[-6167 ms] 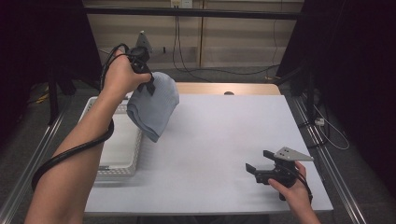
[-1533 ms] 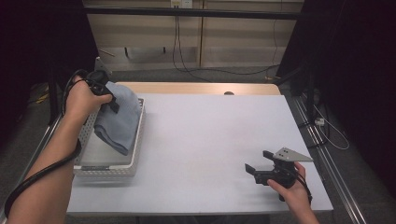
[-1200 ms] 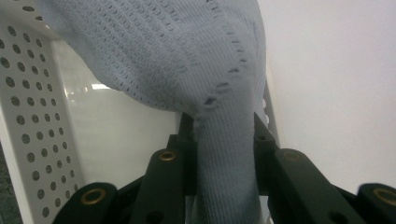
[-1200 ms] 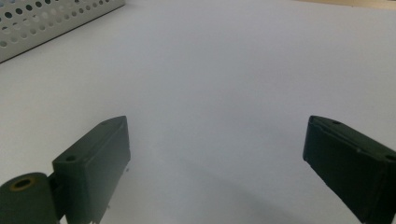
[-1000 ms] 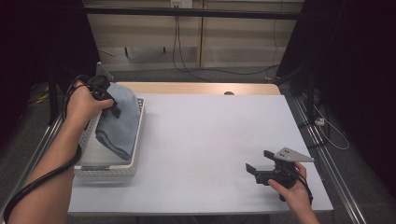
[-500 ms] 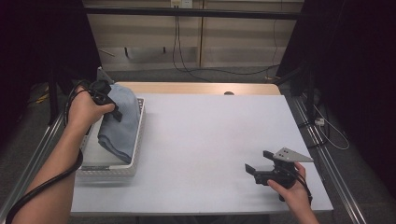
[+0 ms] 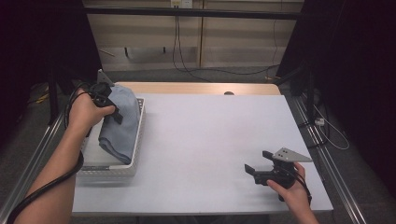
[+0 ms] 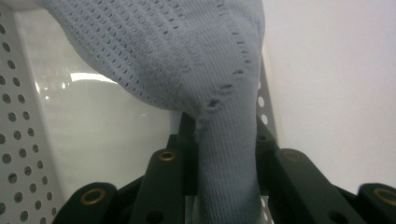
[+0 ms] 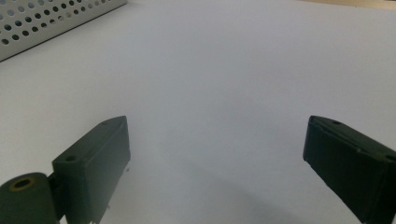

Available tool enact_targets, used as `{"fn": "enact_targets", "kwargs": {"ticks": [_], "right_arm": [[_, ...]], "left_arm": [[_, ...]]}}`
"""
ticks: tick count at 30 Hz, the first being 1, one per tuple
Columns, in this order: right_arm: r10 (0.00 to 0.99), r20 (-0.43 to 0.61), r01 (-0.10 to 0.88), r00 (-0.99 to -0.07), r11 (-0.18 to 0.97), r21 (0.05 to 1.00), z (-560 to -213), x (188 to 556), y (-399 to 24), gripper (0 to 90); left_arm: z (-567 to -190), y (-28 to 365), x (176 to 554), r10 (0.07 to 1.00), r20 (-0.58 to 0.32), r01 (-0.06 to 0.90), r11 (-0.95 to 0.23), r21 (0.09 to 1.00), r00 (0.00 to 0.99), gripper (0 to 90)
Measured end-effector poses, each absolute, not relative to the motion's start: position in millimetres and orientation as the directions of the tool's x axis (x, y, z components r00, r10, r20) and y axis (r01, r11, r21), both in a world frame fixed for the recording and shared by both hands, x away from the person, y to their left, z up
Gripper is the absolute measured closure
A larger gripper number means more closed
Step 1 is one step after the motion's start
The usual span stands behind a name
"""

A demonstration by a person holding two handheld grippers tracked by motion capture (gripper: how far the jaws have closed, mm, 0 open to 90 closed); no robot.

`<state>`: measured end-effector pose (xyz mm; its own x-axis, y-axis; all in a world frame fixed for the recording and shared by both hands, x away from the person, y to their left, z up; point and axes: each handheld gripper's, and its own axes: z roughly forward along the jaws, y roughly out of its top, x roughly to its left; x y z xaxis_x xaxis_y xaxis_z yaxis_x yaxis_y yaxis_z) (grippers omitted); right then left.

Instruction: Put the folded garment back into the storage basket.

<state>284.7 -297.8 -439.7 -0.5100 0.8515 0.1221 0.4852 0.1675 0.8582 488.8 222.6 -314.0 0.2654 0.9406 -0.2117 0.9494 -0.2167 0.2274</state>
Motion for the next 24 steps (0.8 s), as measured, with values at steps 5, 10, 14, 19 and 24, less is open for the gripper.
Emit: {"fn": "enact_targets", "kwargs": {"ticks": [5, 10, 14, 19, 24], "right_arm": [[0.851, 0.124, 0.484, -0.510, 0.165, 0.859, -438.9, 284.7, -297.7, 7.1], [0.851, 0.123, 0.485, -0.511, 0.167, 0.859, -439.3, 284.7, -297.4, 7.1], [0.851, 0.121, 0.484, -0.512, 0.169, 0.859, -439.4, 284.7, -297.0, 7.1], [0.851, 0.123, 0.485, -0.510, 0.166, 0.859, -438.9, 284.6, -297.2, 7.1], [0.849, 0.121, 0.483, -0.514, 0.169, 0.859, -438.7, 284.5, -296.4, 7.1]], "left_arm": [[-314.9, 221.6, 488.5, 0.941, -0.210, 0.950, -0.218, 0.225, 0.266, 73.4], [-314.5, 220.8, 486.9, 0.940, -0.211, 0.950, -0.223, 0.218, 0.269, 73.4], [-314.3, 220.8, 485.8, 0.939, -0.215, 0.951, -0.221, 0.217, 0.267, 73.4], [-314.4, 219.7, 485.5, 0.938, -0.215, 0.951, -0.226, 0.210, 0.271, 73.4], [-314.9, 218.0, 484.6, 0.938, -0.219, 0.951, -0.224, 0.213, 0.270, 73.4]]}}
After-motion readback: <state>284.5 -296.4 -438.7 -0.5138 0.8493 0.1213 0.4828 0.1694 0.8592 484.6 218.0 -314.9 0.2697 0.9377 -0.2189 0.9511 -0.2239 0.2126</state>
